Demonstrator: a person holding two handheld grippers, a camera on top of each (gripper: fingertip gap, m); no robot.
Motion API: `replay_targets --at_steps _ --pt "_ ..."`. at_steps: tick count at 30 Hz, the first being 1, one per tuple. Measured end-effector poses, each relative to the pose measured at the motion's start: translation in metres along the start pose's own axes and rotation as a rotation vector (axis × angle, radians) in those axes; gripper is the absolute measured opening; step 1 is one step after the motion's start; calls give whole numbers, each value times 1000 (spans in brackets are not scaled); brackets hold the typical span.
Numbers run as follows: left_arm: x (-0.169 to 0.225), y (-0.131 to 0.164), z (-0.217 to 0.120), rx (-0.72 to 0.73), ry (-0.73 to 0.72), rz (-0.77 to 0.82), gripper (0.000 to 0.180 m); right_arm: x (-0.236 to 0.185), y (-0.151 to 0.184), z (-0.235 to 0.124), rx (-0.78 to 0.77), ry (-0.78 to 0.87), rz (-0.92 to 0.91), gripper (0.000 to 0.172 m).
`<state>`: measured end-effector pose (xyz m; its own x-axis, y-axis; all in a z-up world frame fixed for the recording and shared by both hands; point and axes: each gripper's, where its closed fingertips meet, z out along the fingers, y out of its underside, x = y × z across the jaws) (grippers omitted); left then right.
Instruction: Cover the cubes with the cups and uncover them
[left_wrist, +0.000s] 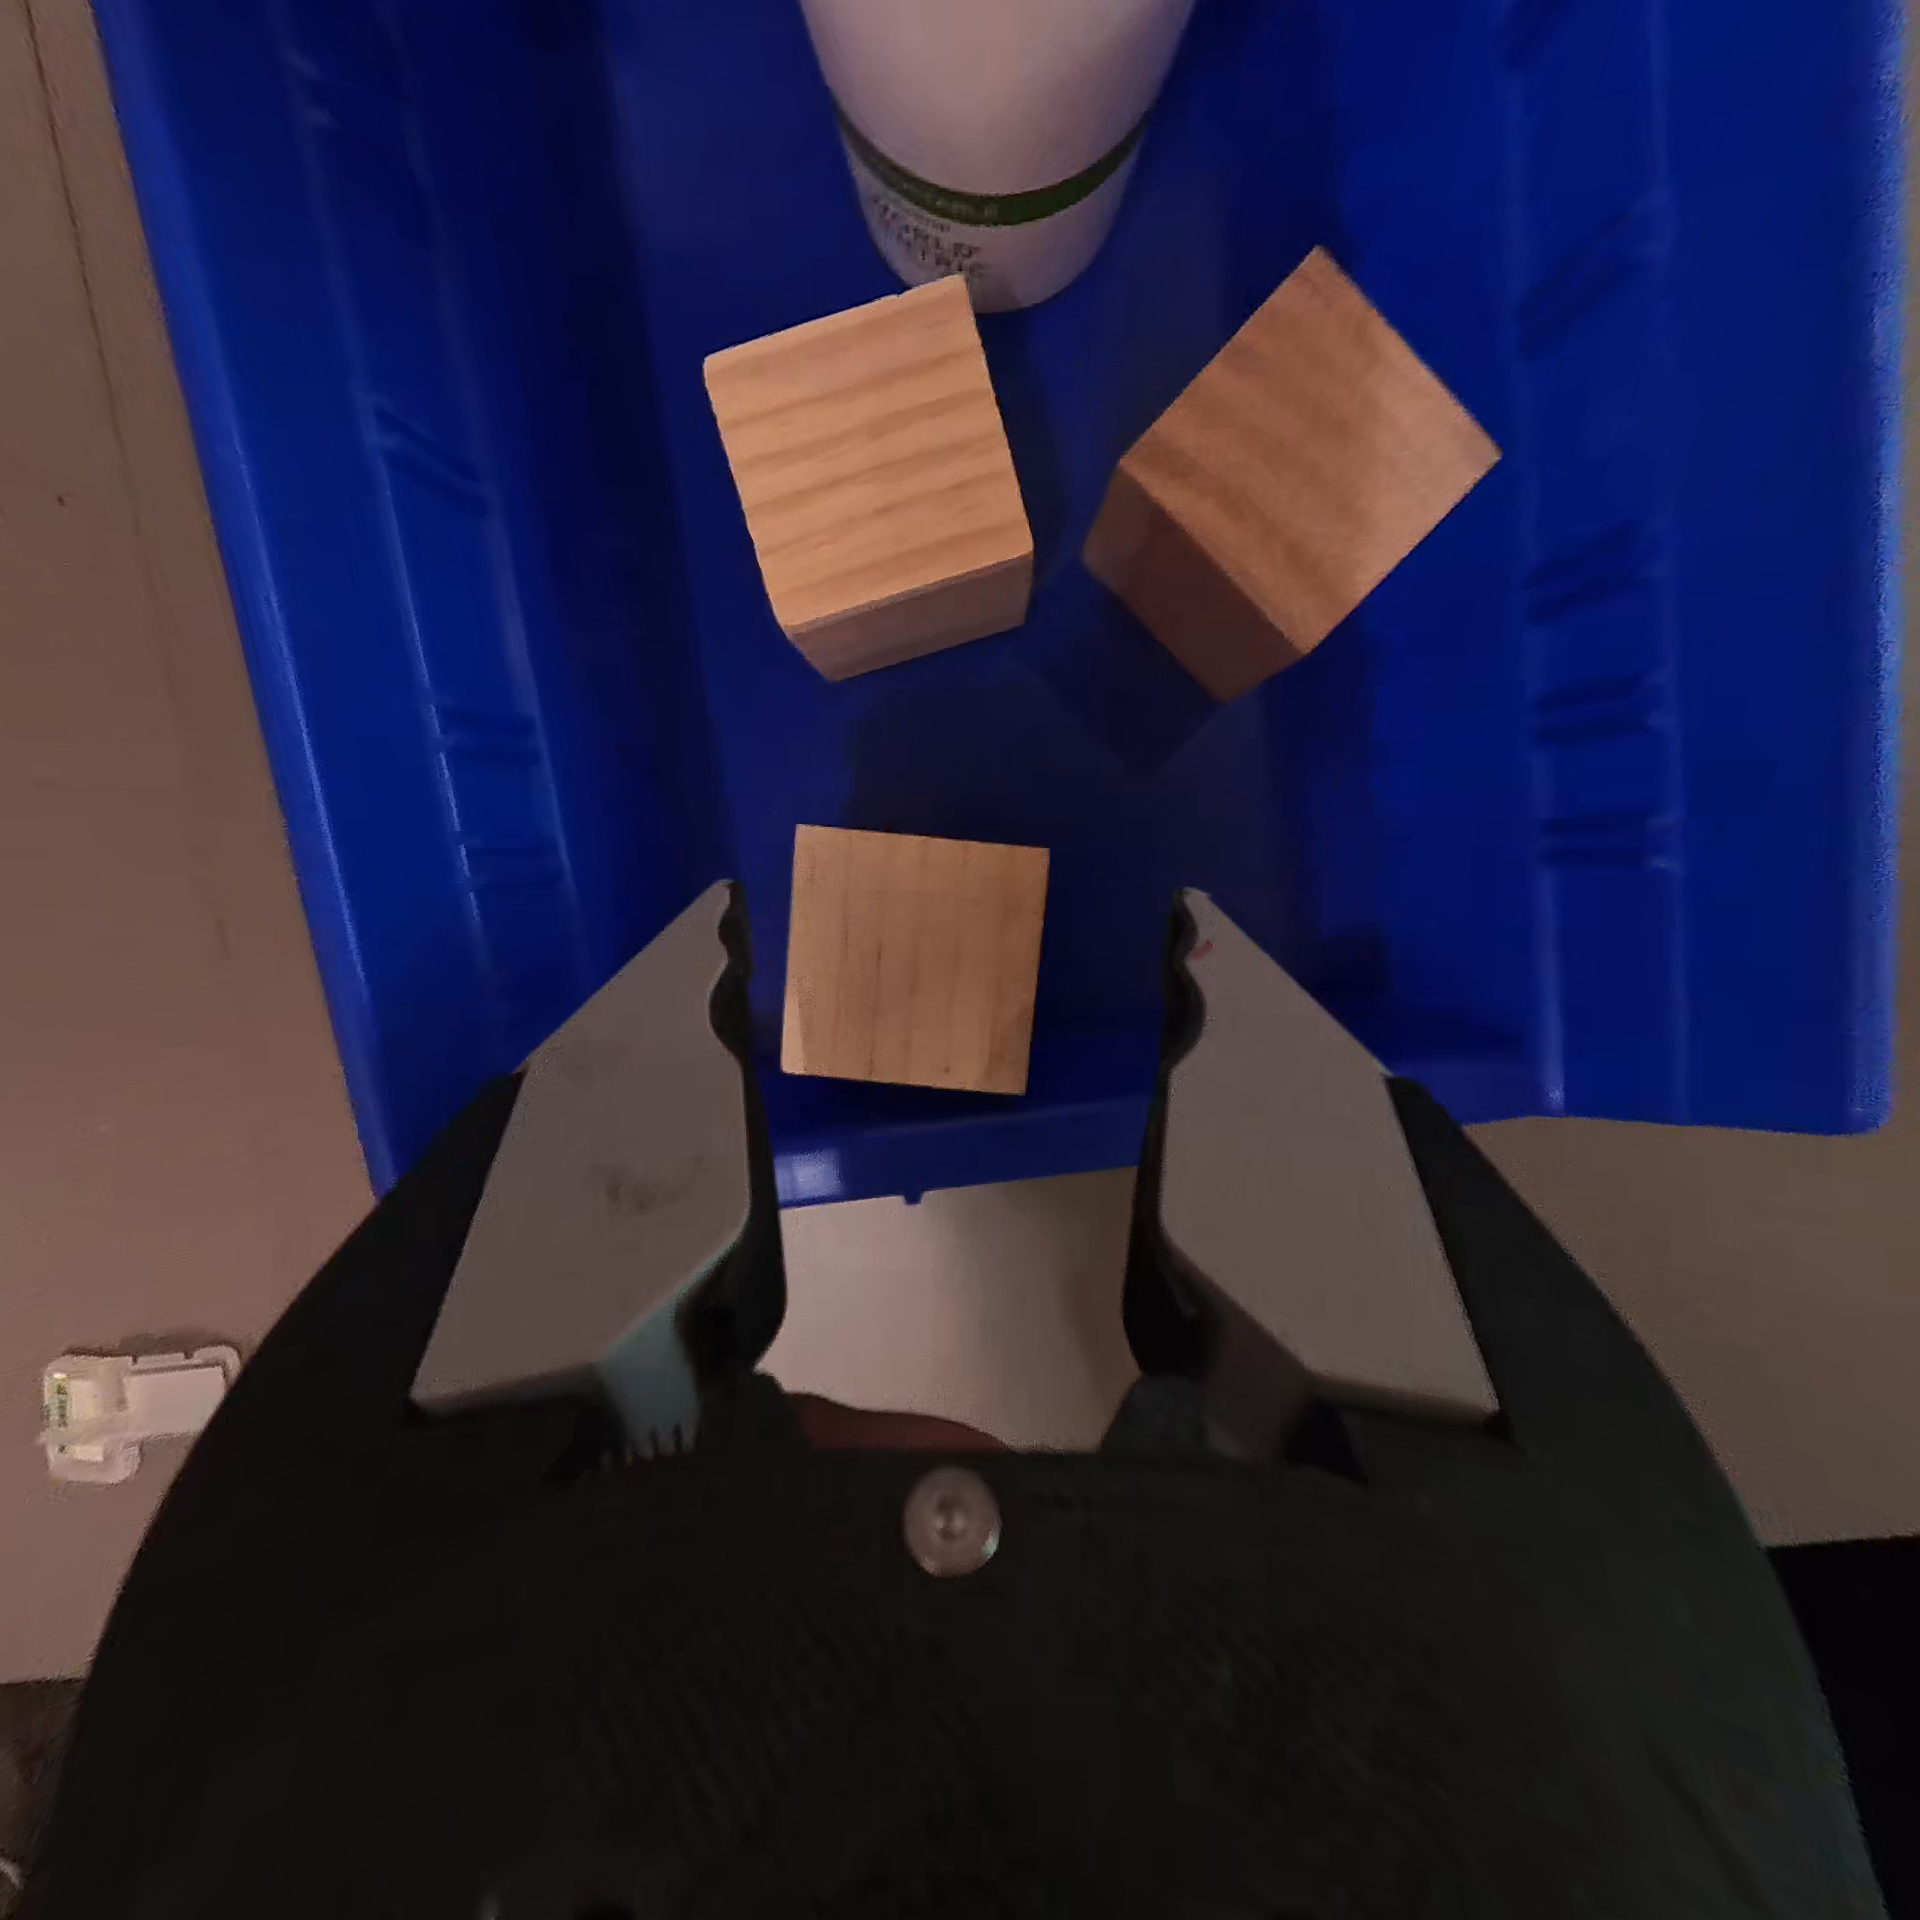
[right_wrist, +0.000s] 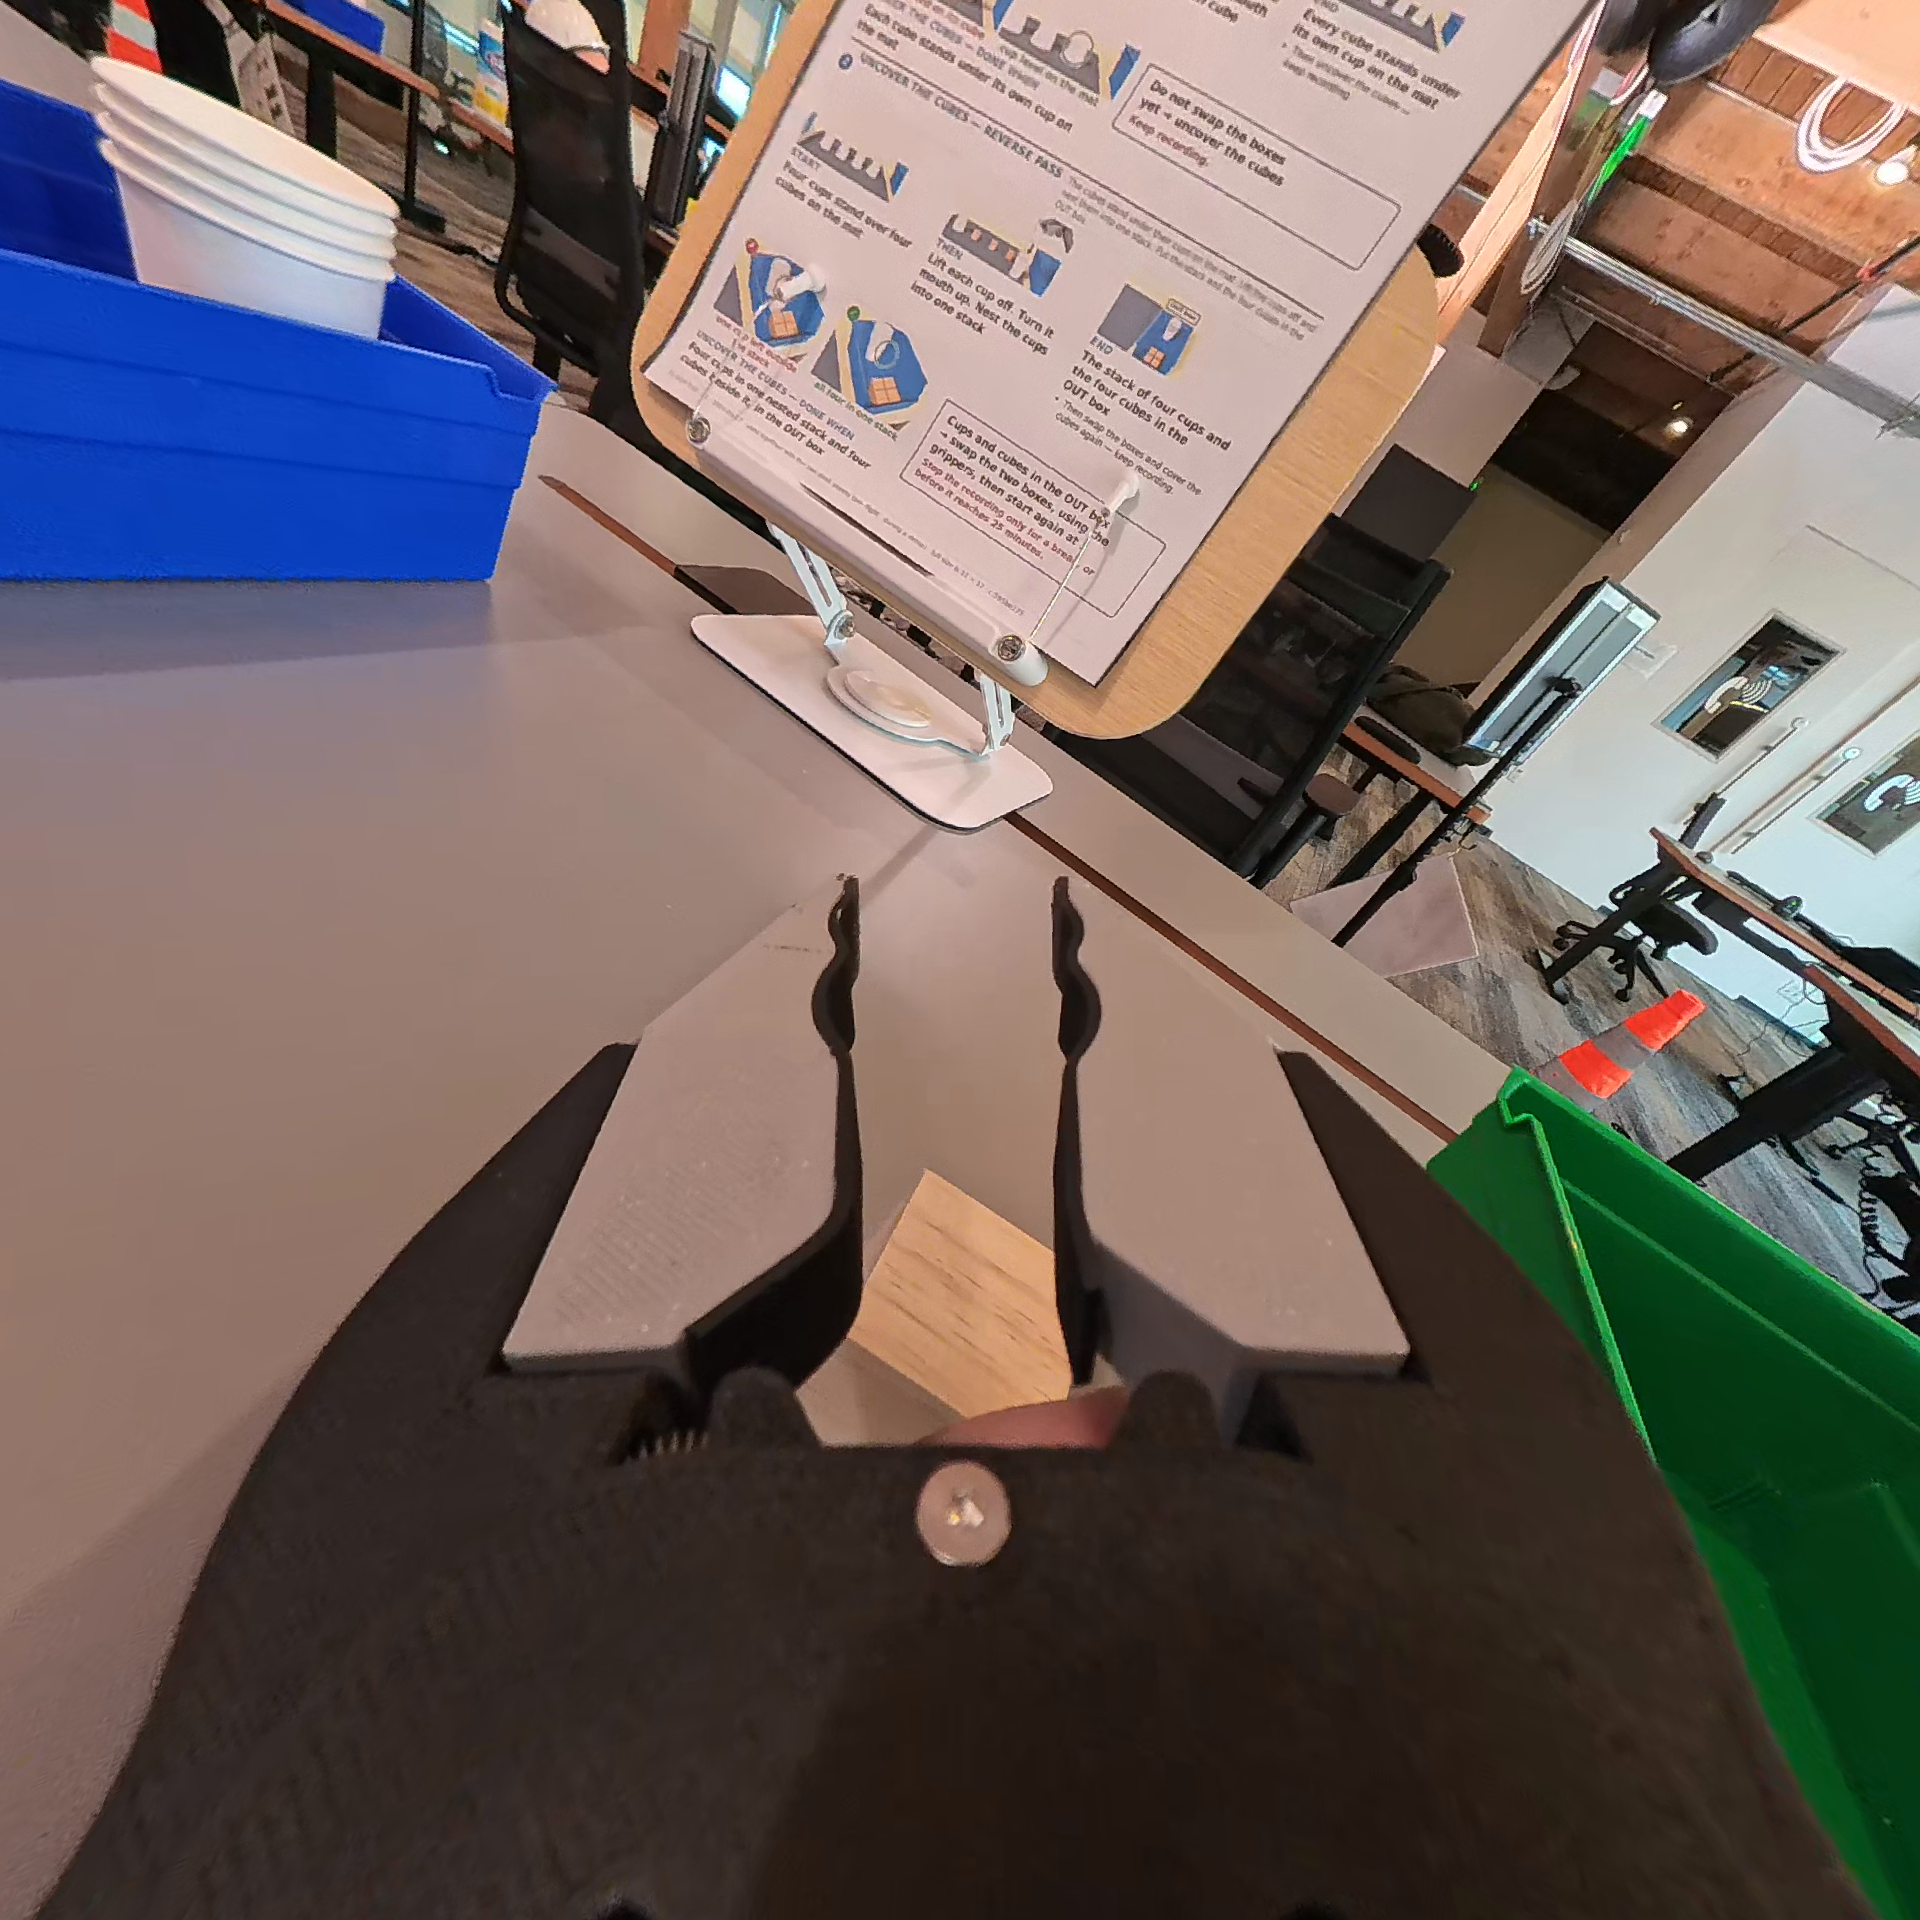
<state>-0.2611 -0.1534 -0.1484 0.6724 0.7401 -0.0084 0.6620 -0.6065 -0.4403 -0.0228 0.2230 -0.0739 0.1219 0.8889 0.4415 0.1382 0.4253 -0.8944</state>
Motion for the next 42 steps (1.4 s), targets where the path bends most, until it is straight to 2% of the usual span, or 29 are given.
replay_targets --at_steps 3,8,9,15,17,19,21,24,27,29,30,32,34,37,42 --pt "-3 11 6 -56 0 16 79 -2 -1 0 2 1 -15 34" --pt "-21 38 27 -226 -110 170 74 0 1 1 -5 5 -14 34" --pt "-13 34 29 -199 -64 166 60 0 1 0 -4 6 -13 34" --pt "-4 21 24 -128 6 196 60 0 2 1 -6 5 -16 34" --pt "-4 0 9 -9 -38 232 59 -1 3 1 -11 2 -20 34" --pt "3 -31 -21 181 -110 299 59 -2 4 2 -15 -4 -16 34" --pt "29 -60 -61 403 -163 363 59 -3 5 2 -18 -25 15 32" --pt "122 -82 -107 732 -74 558 59 -13 1 1 5 -125 100 32" --pt "221 -81 -115 971 49 722 59 -53 -20 -13 95 -456 290 32" --pt "265 -80 -106 1106 3 790 59 -78 -40 -33 147 -716 463 38" --pt "284 -81 -100 1169 -30 810 59 -81 -48 -39 171 -788 535 40" --pt "320 -78 -82 1230 -52 853 59 -74 -55 -40 215 -797 621 45" --pt "355 -73 -63 1244 -39 939 59 -59 -52 -33 233 -720 654 45" --pt "393 -67 -46 1242 -6 1028 59 -47 -39 -21 188 -632 667 46" --pt "401 -63 -38 1223 91 983 59 -51 -27 -14 101 -582 588 51"
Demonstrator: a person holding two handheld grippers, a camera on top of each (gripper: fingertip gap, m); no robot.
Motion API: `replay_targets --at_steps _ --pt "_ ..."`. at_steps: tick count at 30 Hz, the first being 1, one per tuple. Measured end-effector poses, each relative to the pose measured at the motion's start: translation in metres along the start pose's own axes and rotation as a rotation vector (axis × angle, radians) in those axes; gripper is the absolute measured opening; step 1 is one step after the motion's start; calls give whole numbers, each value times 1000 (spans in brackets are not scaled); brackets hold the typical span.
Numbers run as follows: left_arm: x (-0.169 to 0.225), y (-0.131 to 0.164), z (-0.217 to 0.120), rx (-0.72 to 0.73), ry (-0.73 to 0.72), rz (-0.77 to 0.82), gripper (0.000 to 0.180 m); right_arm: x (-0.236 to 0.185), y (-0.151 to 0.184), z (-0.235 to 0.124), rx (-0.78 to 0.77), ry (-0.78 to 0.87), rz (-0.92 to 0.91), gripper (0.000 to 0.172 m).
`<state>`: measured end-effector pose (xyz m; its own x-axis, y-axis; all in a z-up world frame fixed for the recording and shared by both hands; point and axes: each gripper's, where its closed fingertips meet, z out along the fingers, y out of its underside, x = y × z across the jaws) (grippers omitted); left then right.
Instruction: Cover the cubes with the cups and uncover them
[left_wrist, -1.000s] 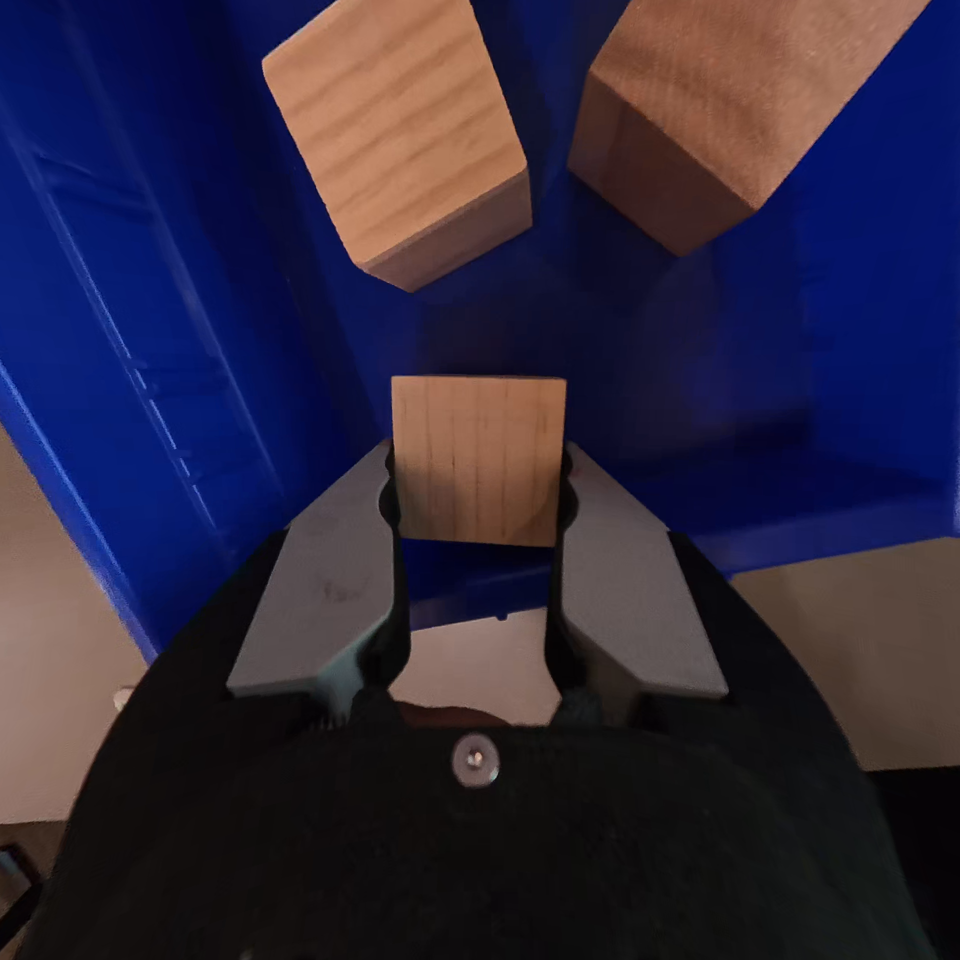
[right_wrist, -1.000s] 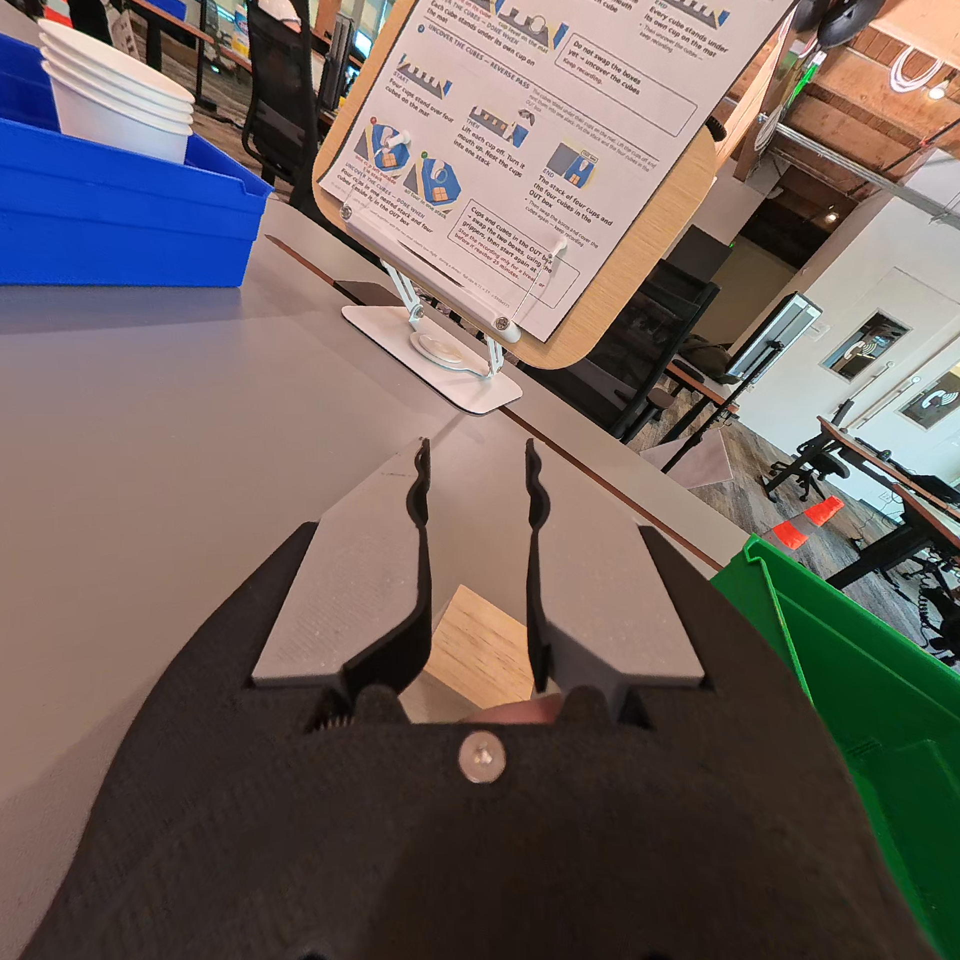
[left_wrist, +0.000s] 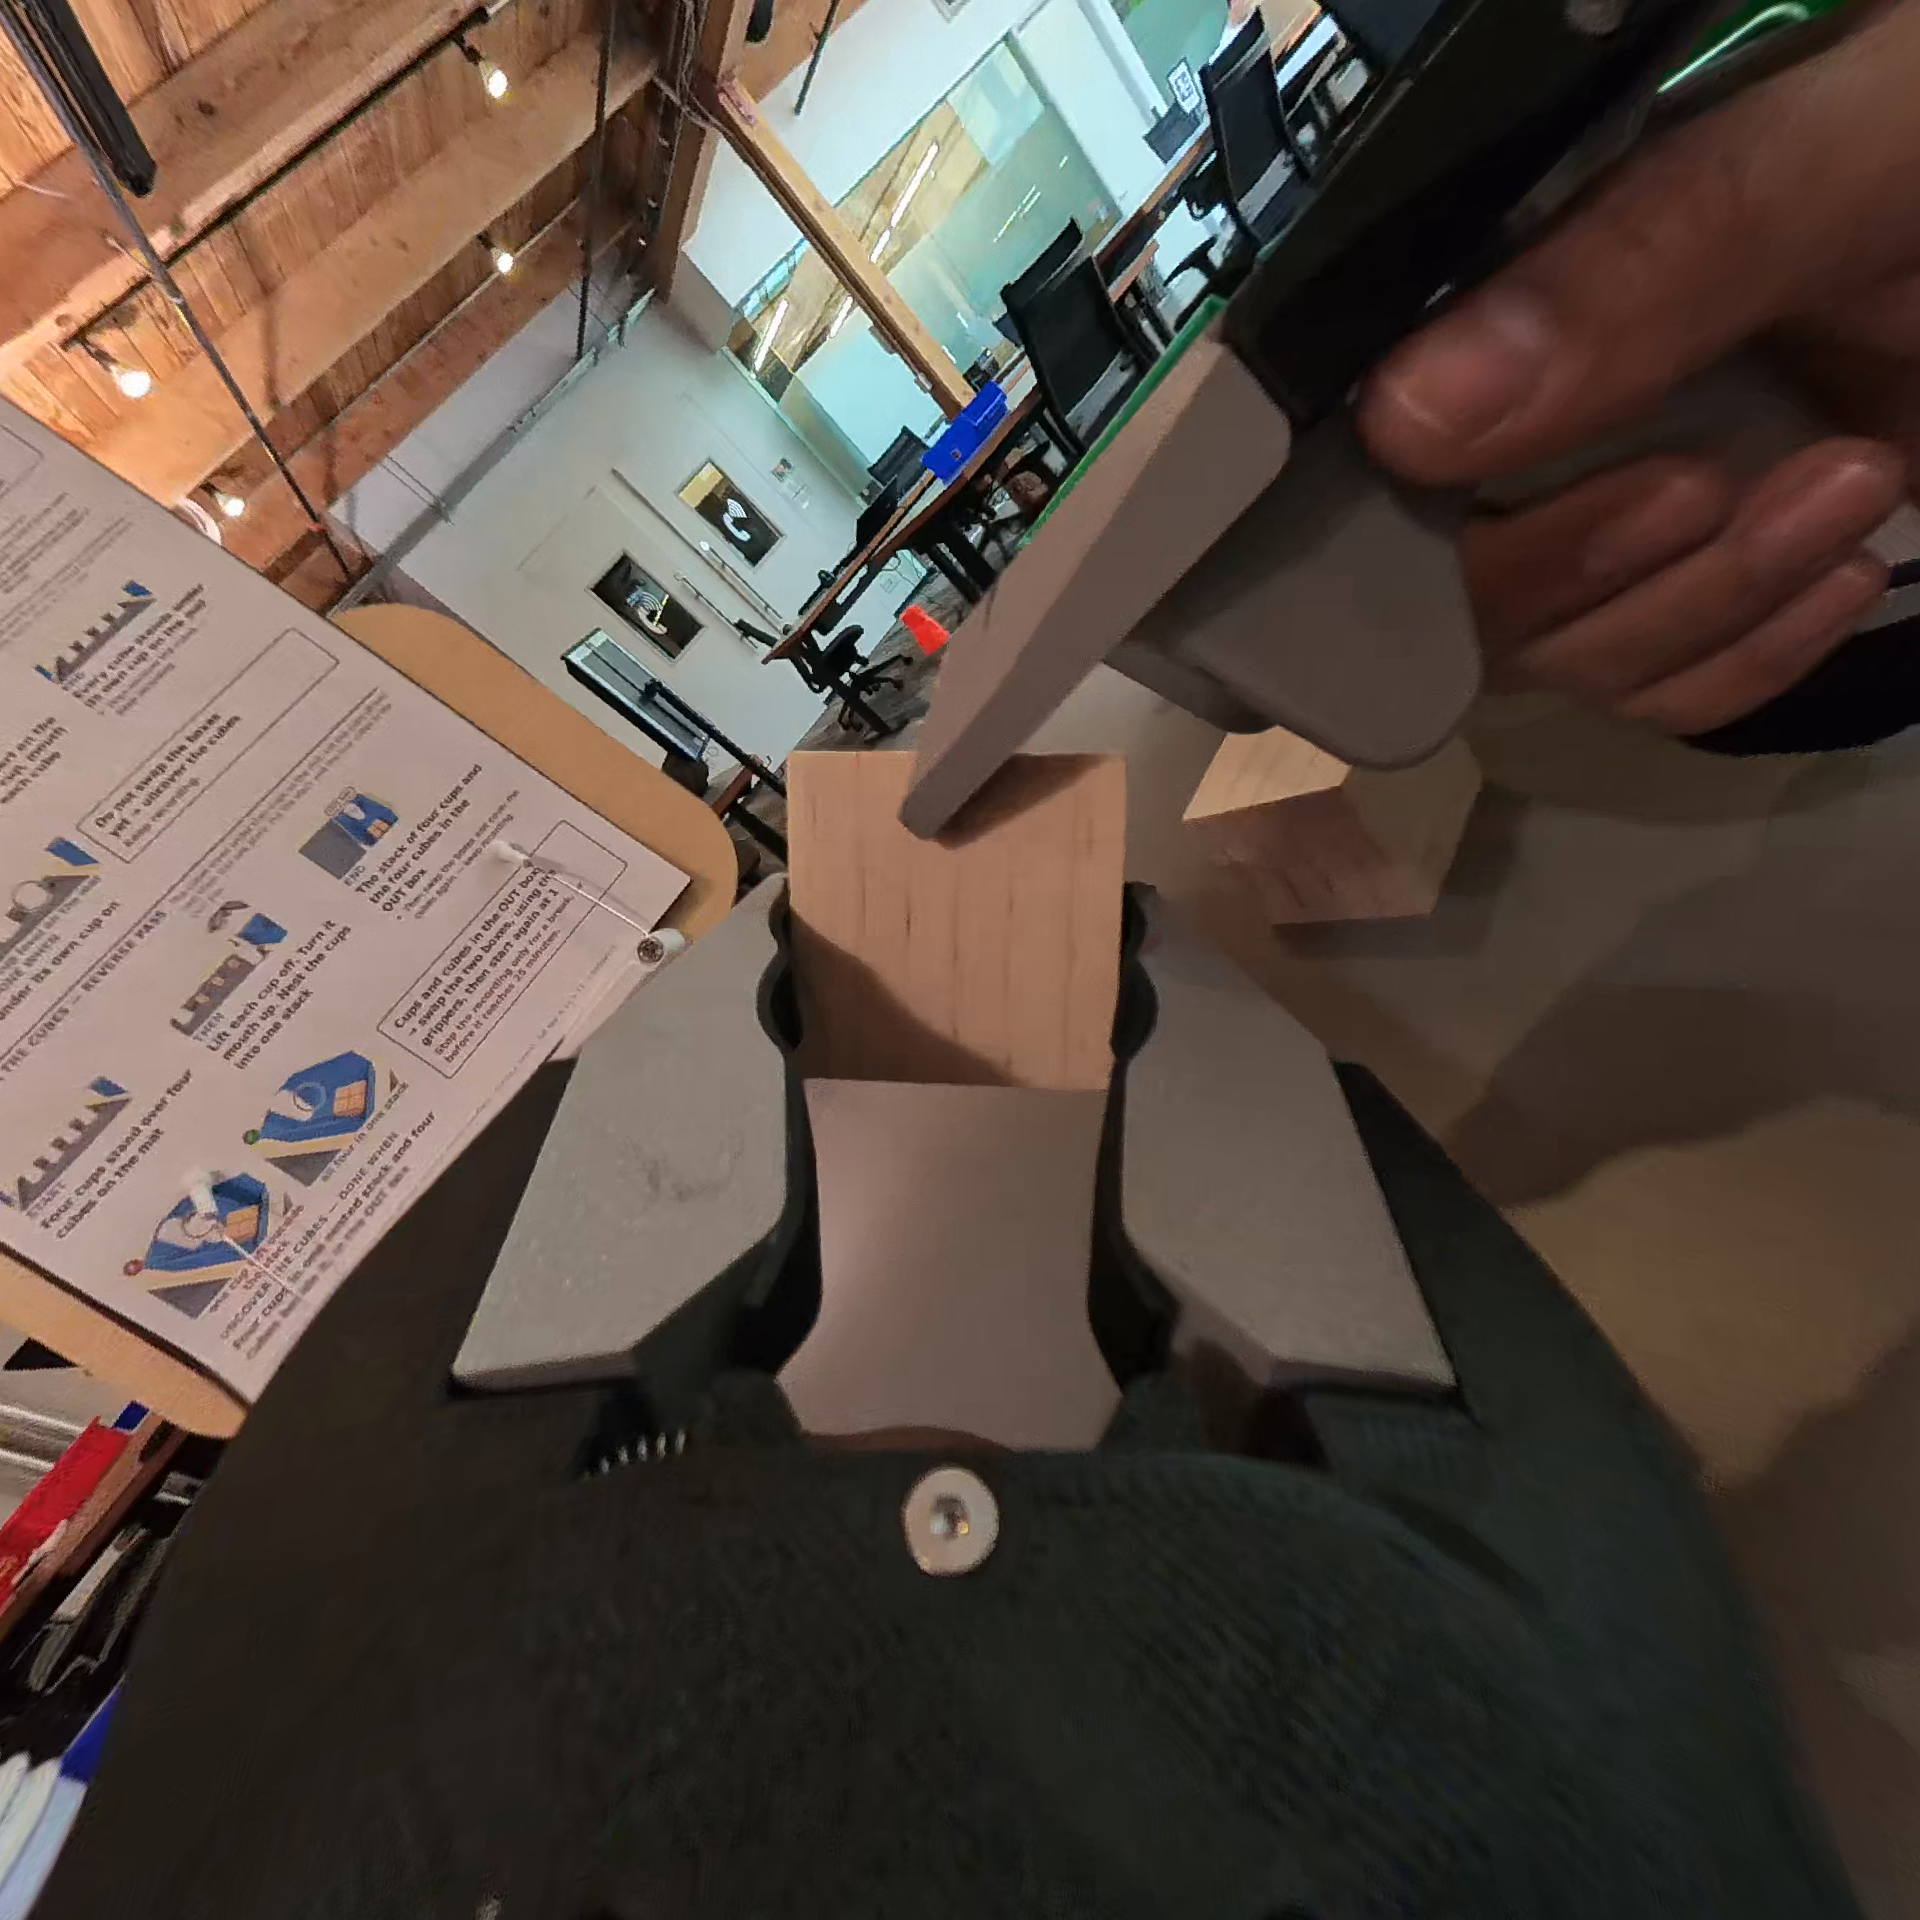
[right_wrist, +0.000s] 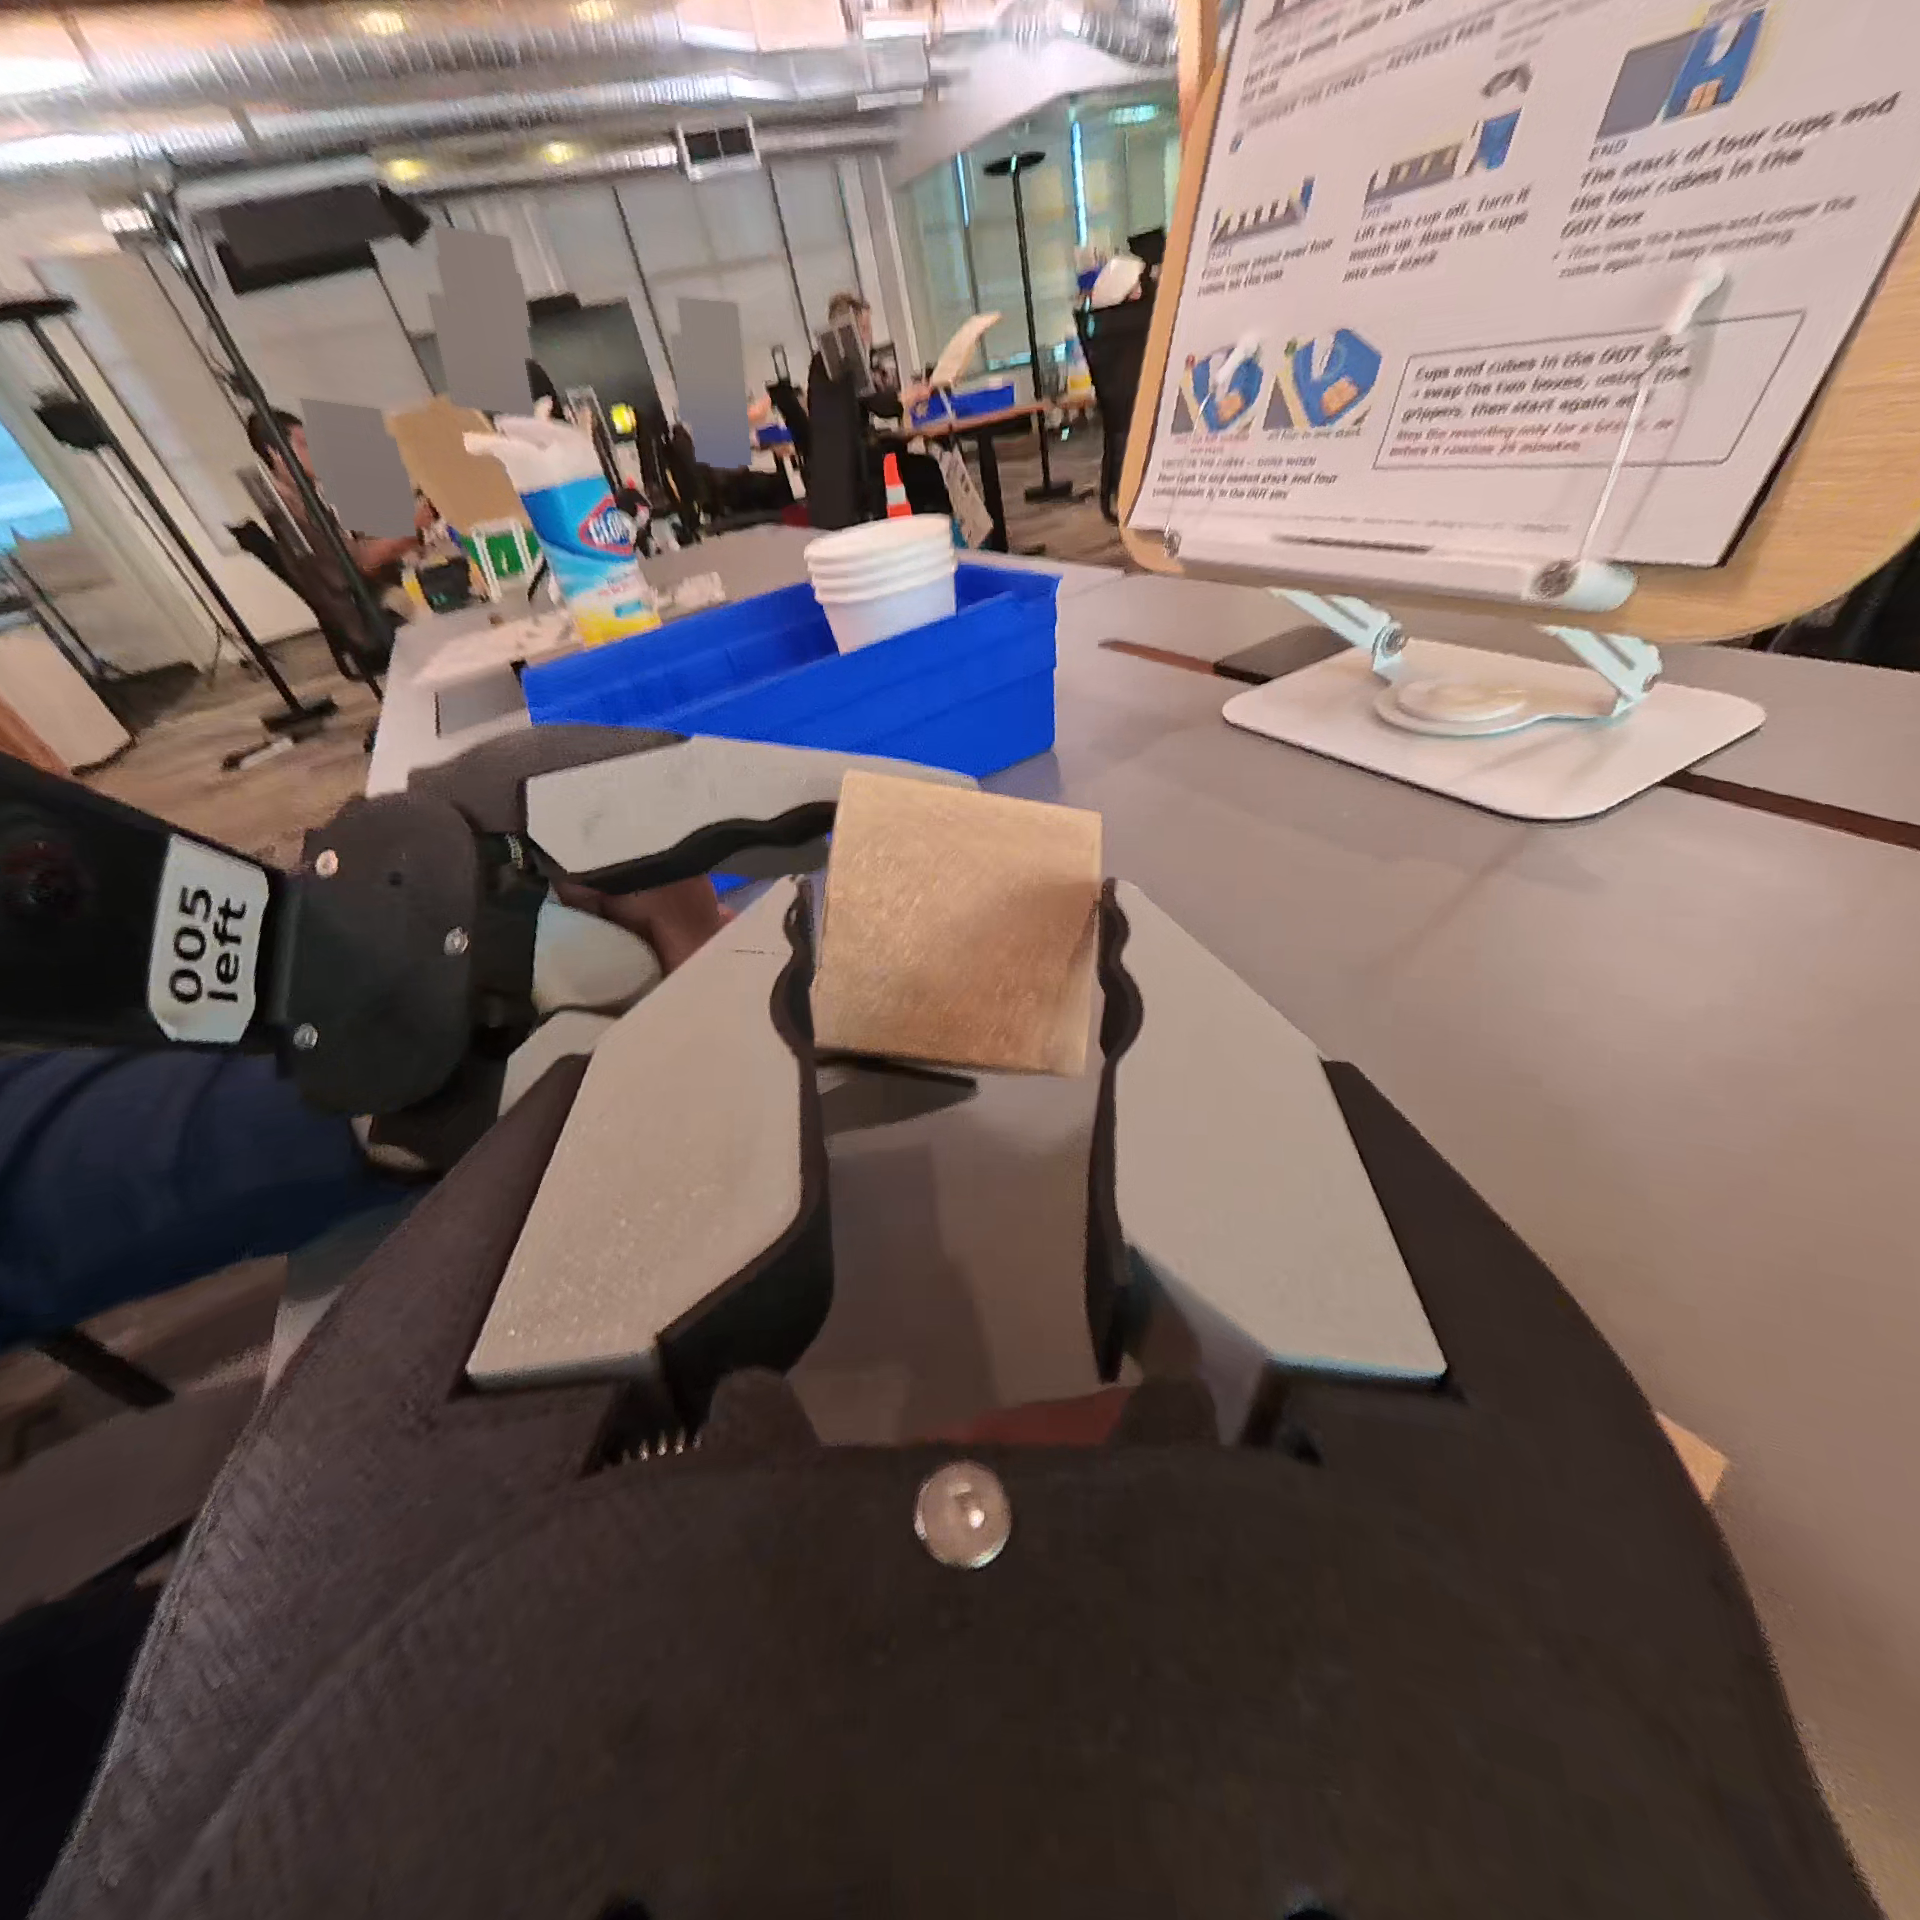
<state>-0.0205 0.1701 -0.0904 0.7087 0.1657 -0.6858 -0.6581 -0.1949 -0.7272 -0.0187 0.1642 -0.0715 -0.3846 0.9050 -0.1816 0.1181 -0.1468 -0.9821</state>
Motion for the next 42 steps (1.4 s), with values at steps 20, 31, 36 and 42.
replay_targets --at_steps 20,31,36,42 --pt "26 42 -4 -106 167 -111 52 28 42 10 -266 229 -277 50" --pt "4 67 -5 -205 81 -153 14 45 41 2 -276 338 -336 9" --pt "13 71 -3 -239 91 -61 16 50 29 -7 -246 378 -370 6" --pt "13 71 -4 -235 107 -74 15 51 21 -22 -281 373 -436 0"
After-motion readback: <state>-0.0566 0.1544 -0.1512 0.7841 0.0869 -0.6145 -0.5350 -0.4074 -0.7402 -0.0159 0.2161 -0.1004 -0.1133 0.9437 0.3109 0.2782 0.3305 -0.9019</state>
